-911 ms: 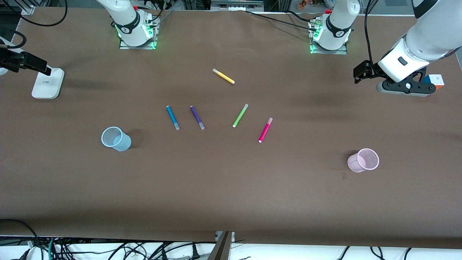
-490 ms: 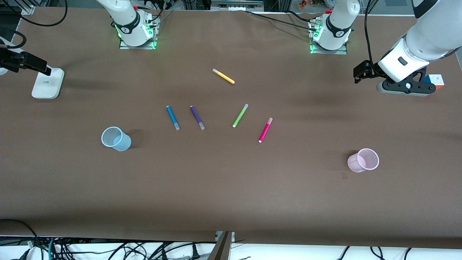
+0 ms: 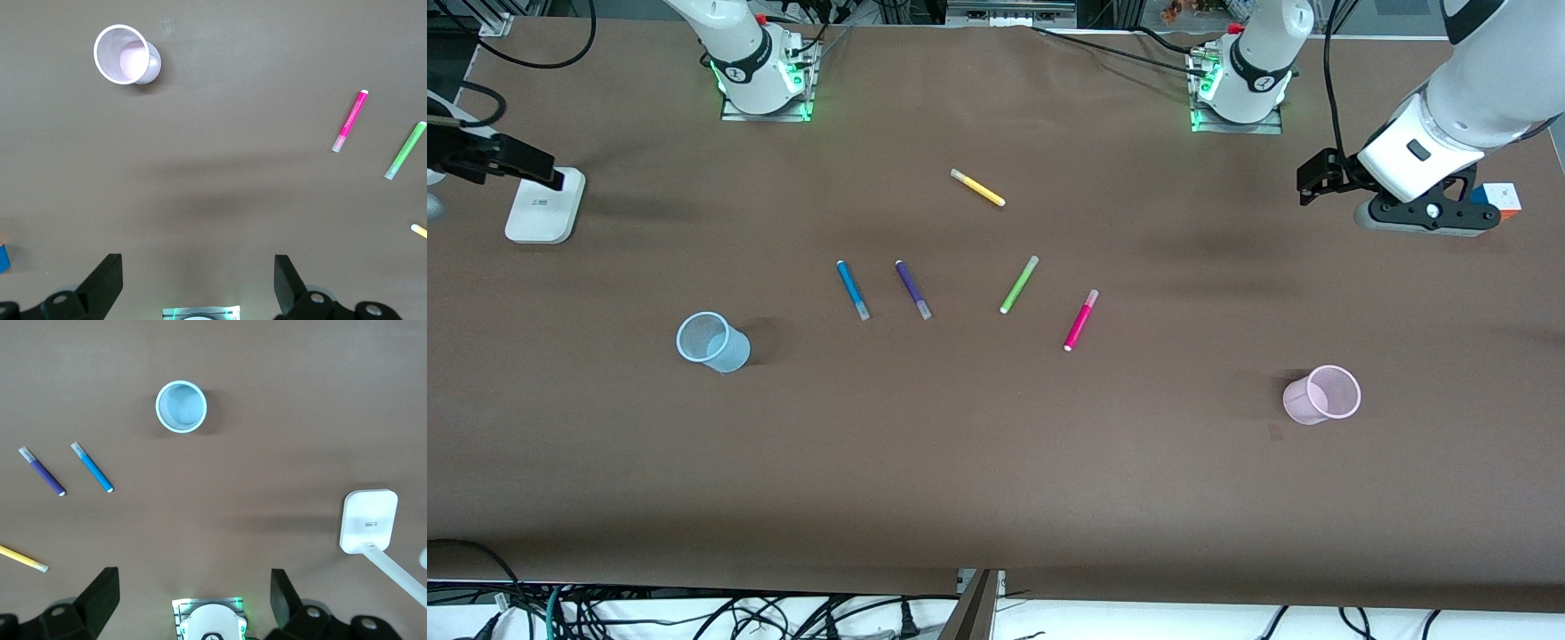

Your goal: Place pink and blue markers in matching cups

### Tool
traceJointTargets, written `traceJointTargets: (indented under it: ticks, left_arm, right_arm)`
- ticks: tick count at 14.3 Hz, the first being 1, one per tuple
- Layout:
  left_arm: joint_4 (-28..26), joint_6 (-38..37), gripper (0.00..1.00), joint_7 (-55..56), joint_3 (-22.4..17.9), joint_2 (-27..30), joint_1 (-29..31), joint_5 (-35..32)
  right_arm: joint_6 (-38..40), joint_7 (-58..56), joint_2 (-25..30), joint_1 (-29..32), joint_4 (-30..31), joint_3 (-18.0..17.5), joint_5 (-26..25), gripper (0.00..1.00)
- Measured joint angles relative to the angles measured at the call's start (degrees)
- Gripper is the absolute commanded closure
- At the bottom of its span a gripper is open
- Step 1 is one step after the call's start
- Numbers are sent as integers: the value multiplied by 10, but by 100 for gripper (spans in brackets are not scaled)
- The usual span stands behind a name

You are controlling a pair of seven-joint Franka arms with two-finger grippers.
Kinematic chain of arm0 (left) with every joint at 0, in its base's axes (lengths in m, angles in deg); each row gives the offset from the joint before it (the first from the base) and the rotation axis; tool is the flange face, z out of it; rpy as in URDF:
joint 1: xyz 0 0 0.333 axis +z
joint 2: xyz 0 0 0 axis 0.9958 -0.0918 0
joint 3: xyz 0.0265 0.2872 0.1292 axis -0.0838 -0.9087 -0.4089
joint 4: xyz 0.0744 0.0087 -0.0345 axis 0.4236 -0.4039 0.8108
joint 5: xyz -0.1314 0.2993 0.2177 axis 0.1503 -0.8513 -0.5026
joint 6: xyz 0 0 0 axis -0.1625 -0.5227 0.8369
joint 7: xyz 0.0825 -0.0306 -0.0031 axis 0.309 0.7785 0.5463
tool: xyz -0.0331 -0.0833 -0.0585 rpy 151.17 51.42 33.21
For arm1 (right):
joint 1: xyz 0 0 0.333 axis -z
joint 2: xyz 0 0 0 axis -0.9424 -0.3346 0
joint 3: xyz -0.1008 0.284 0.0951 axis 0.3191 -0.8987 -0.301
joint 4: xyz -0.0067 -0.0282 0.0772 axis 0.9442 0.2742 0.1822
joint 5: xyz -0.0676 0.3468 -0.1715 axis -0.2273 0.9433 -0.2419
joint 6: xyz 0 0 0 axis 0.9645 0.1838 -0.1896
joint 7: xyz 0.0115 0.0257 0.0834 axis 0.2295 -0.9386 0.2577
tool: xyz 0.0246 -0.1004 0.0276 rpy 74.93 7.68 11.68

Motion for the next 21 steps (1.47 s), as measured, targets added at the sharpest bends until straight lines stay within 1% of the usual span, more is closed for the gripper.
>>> traceJointTargets:
  ticks: [2, 4, 7, 10, 12, 15, 18, 21]
  left_arm:
    - [0, 0, 0, 3, 28, -8, -1, 0]
    - [7, 12, 0, 15, 53, -38, -5, 0]
    - [43, 22, 0, 14, 58, -119, -16, 0]
    - [62, 38, 0, 13, 60, -185, -61, -1]
    - [61, 84, 0, -9, 61, -223, -97, -9]
    - [53, 158, 0, -60, 62, -280, -126, -29]
    - [2, 250, 0, -85, 63, -303, -153, -76]
    - [-47, 341, 0, -82, 62, -322, -165, -90]
  right_arm:
    - [-4, 0, -17, -13, 0, -5, 1, 0]
    - [-6, 0, -39, -32, 0, -7, 7, 0]
    - [-31, 0, -79, -74, 0, -9, 14, 0]
    - [-78, 5, -123, -127, 1, -10, 14, 0]
    - [-121, 6, -152, -146, 11, -10, 14, 0]
    - [-212, 6, -189, -161, 53, -10, 14, 0]
    - [-295, 5, -216, -174, 100, -10, 14, 0]
    - [-352, 5, -237, -204, 133, -10, 14, 0]
